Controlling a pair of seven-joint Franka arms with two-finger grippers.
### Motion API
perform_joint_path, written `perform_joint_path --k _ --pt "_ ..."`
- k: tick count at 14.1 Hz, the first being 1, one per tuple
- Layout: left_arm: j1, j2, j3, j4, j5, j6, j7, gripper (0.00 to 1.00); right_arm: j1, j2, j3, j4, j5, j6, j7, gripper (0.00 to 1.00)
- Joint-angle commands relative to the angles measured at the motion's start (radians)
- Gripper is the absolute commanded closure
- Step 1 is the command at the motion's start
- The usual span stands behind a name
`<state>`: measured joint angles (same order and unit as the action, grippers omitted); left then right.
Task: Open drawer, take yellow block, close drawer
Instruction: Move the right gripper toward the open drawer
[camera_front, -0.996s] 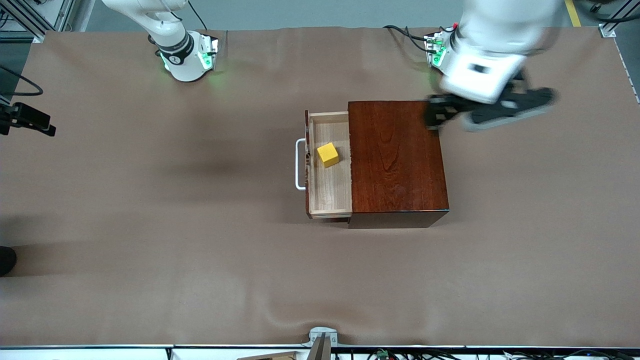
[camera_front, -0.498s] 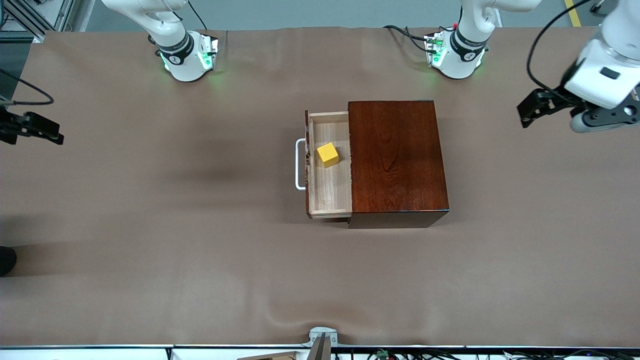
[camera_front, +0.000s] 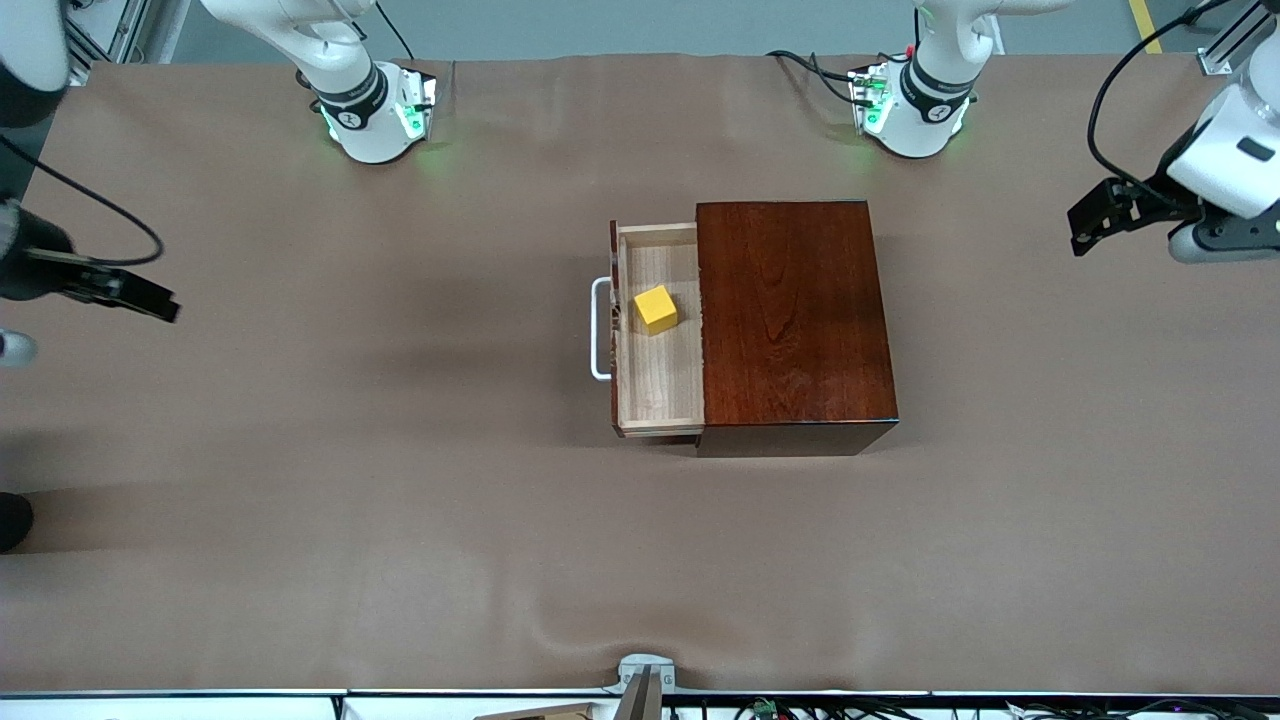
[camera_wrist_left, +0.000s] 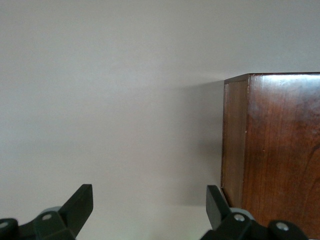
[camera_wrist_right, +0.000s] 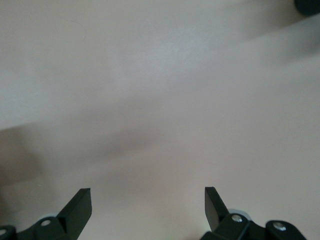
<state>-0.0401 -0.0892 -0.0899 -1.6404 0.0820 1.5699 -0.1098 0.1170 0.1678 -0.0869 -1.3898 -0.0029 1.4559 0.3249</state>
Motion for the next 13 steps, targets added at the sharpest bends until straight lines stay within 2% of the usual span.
perform_joint_path --k 1,3,8,13 --pt "0.017 -0.037 -0.011 -0.015 -0.013 -0.011 0.028 0.00 0.058 0.024 -0.004 0.026 0.027 0.026 0.164 0.00" --pt "0.017 -0.034 -0.007 -0.004 -0.013 -0.013 0.048 0.00 0.099 0.041 -0.004 0.026 0.037 0.029 0.300 0.00" --pt "0.023 -0.021 -0.005 -0.003 -0.013 -0.013 0.071 0.00 0.199 0.079 -0.004 0.023 0.158 0.093 0.636 0.00" --pt "0.020 -0.012 -0.005 -0.004 -0.018 -0.010 0.072 0.00 0.344 0.137 -0.004 0.023 0.159 0.175 0.968 0.00"
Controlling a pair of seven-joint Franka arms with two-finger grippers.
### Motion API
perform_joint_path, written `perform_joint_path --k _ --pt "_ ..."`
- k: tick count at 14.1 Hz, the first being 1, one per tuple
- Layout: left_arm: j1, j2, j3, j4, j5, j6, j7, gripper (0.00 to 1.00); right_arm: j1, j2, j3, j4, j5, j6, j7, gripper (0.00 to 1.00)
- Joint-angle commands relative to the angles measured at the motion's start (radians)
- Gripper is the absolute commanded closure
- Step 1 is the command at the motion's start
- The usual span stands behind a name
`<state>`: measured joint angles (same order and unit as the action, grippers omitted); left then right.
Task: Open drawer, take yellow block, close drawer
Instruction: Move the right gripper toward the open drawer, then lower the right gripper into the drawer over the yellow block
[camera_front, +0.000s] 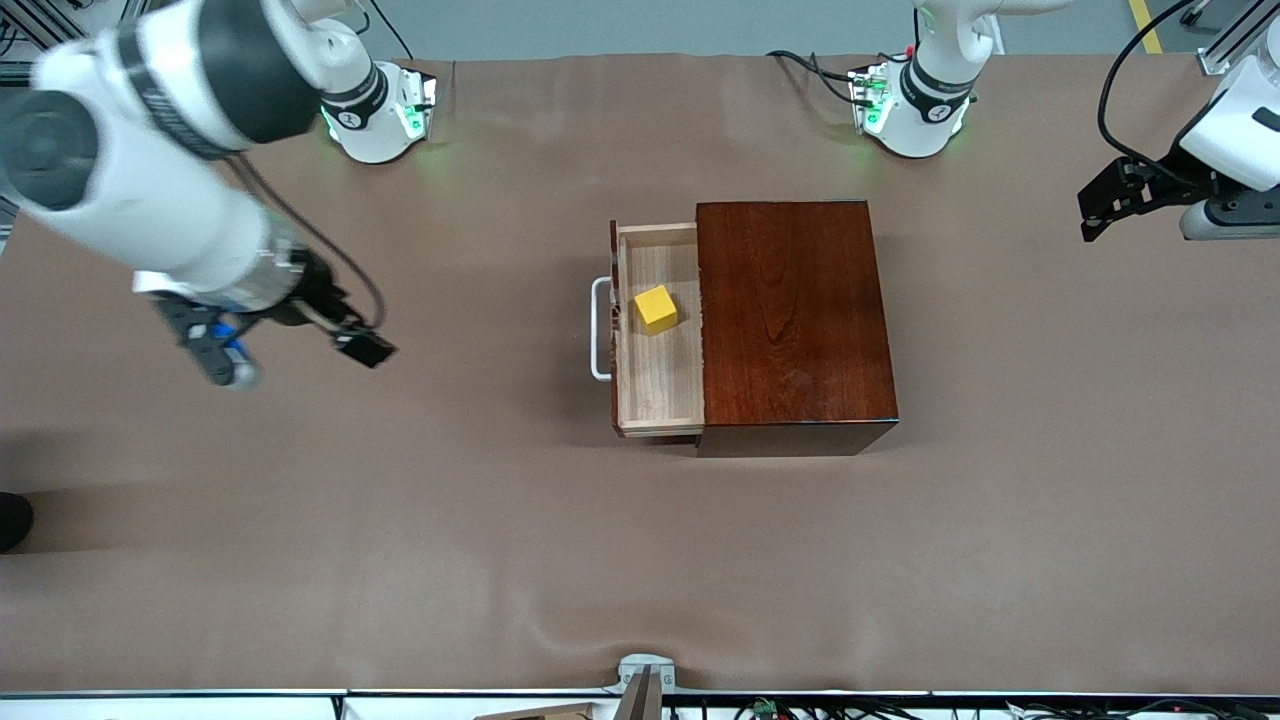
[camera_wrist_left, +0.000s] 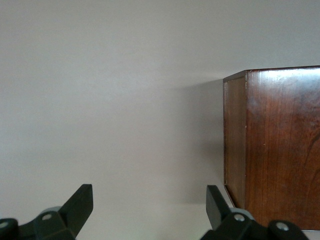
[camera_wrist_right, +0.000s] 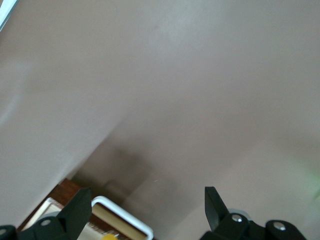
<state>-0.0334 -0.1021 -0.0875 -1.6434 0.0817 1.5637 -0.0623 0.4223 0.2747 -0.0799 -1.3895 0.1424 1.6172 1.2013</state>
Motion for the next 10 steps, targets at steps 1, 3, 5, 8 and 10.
perform_joint_path --k 1,3,5,8,10 --pt "0.015 0.001 -0.008 -0.003 -0.019 -0.004 0.024 0.00 0.074 0.043 -0.012 0.023 0.013 0.029 0.145 0.00" --pt "0.015 0.001 -0.008 -0.004 -0.019 -0.004 0.024 0.00 0.130 0.081 -0.011 0.023 0.014 0.055 0.269 0.00" --pt "0.013 0.002 -0.009 -0.006 -0.019 -0.004 0.024 0.00 0.203 0.115 -0.012 0.023 0.006 0.107 0.395 0.00" --pt "0.010 0.002 -0.009 -0.007 -0.020 -0.002 0.024 0.00 0.271 0.155 -0.012 0.023 0.005 0.194 0.581 0.00" --pt "0.010 0.001 -0.012 -0.007 -0.020 -0.004 0.024 0.00 0.308 0.175 -0.012 0.023 0.003 0.226 0.665 0.00"
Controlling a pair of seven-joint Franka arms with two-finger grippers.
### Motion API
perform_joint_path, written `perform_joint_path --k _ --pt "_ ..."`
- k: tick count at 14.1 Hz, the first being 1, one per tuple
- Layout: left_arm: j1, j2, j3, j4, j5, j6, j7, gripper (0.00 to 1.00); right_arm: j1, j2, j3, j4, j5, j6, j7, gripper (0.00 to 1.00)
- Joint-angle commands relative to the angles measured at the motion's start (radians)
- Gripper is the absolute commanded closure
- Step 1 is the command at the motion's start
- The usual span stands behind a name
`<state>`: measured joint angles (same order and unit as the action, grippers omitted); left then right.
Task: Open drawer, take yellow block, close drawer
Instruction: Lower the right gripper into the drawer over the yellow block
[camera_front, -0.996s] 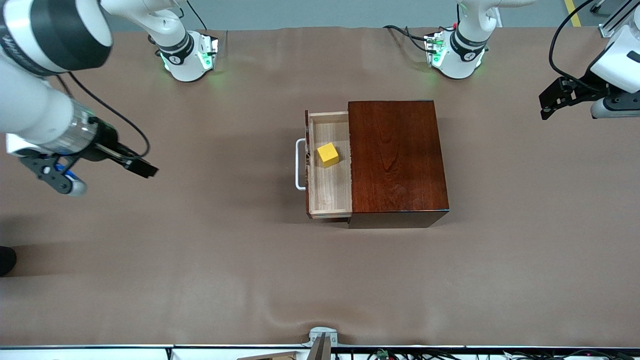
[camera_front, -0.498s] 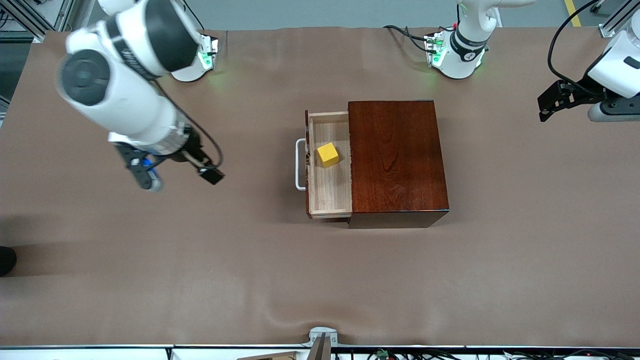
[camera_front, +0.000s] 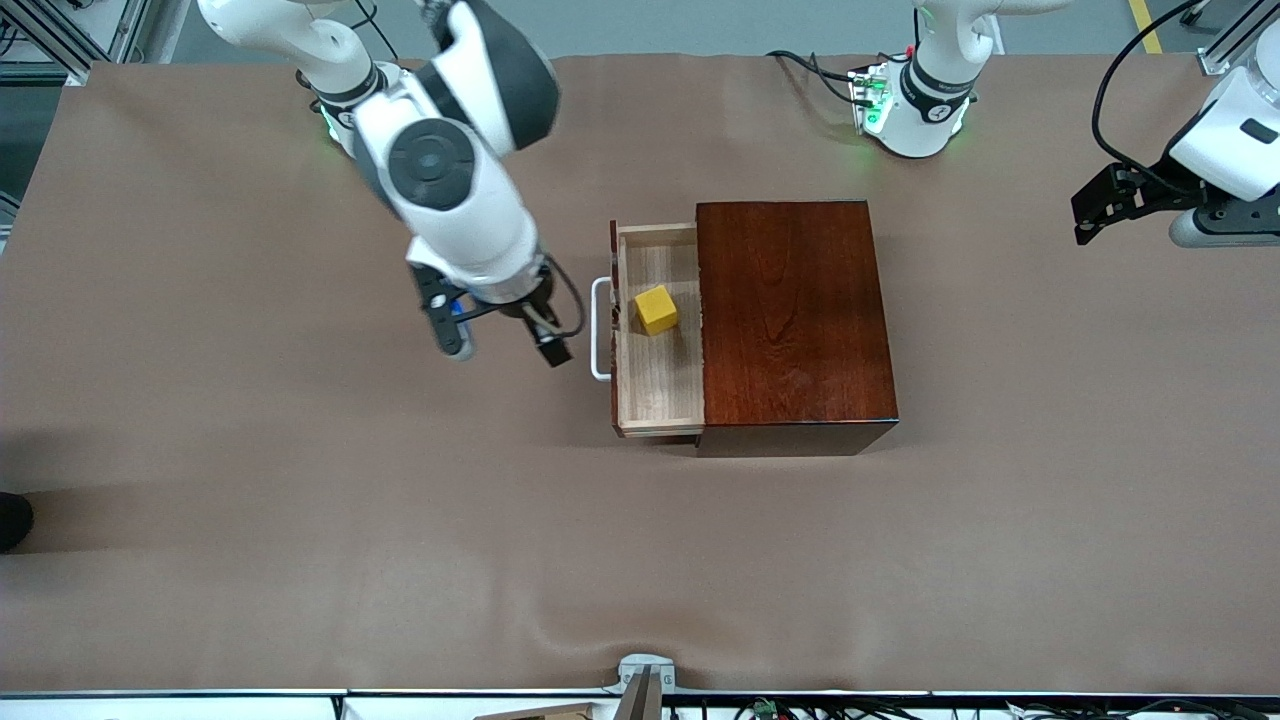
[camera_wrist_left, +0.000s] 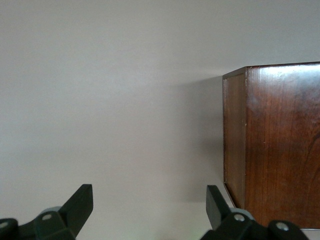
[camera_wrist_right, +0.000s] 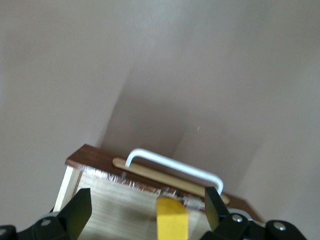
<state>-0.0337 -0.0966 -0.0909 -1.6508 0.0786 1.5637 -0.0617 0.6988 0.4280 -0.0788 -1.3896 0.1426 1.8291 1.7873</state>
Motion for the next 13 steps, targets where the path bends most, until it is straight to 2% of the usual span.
perform_joint_path --k 1,4,7,13 --pt "0.011 -0.005 -0.009 0.000 -0.017 -0.004 0.023 0.00 0.050 0.032 -0.013 0.023 0.006 0.033 0.107 0.00" --pt "0.011 -0.008 -0.010 0.002 -0.017 -0.007 0.046 0.00 0.099 0.078 -0.013 0.023 0.011 0.050 0.170 0.00" --pt "0.015 -0.008 -0.004 0.003 -0.017 -0.008 0.104 0.00 0.142 0.124 -0.012 0.021 0.012 0.125 0.257 0.00" --pt "0.015 -0.009 -0.006 0.006 -0.017 -0.008 0.111 0.00 0.180 0.187 -0.013 0.018 0.005 0.159 0.265 0.00"
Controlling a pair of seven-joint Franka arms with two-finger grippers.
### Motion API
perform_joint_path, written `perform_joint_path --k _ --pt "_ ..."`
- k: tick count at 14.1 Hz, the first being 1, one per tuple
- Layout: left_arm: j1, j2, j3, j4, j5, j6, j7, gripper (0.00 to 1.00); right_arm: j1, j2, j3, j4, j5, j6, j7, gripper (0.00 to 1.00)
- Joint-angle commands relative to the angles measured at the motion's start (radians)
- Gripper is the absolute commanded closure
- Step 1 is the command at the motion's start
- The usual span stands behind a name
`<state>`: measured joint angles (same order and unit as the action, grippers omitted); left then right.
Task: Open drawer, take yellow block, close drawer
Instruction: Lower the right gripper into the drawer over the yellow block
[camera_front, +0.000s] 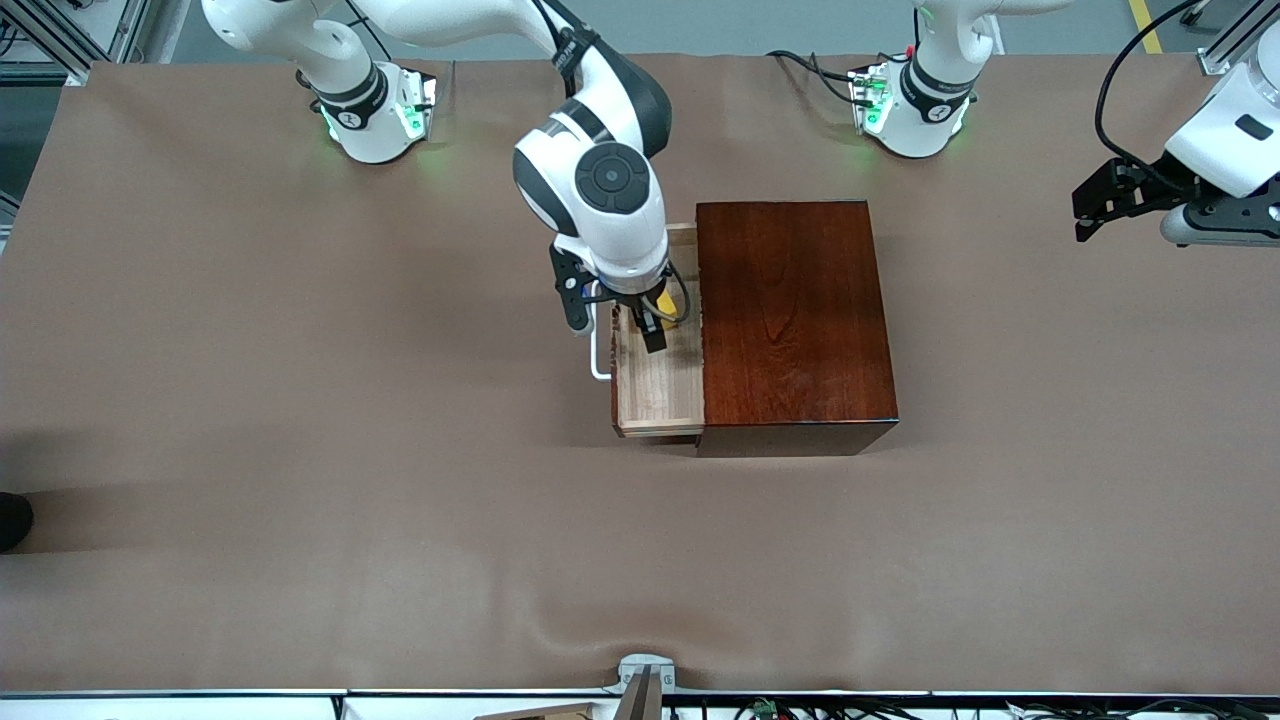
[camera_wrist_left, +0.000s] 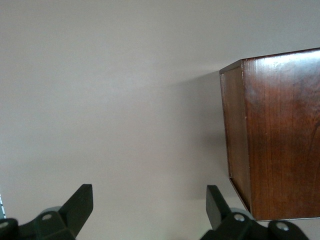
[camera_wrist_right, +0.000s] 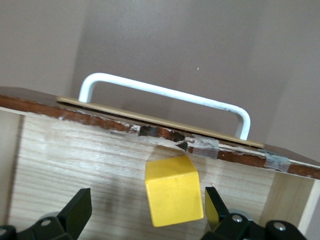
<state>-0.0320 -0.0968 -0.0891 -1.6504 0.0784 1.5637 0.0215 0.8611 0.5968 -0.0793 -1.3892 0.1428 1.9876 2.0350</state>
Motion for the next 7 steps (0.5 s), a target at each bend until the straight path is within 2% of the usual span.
perform_joint_path --k 1,7 --pt "0.014 -0.009 -0.008 0.006 -0.017 -0.008 0.028 0.00 0.021 0.029 -0.013 0.015 0.004 0.003 0.017 0.00" --pt "0.012 -0.011 -0.008 0.014 -0.017 -0.014 0.025 0.00 0.029 0.055 -0.013 0.012 0.006 0.016 0.017 0.00"
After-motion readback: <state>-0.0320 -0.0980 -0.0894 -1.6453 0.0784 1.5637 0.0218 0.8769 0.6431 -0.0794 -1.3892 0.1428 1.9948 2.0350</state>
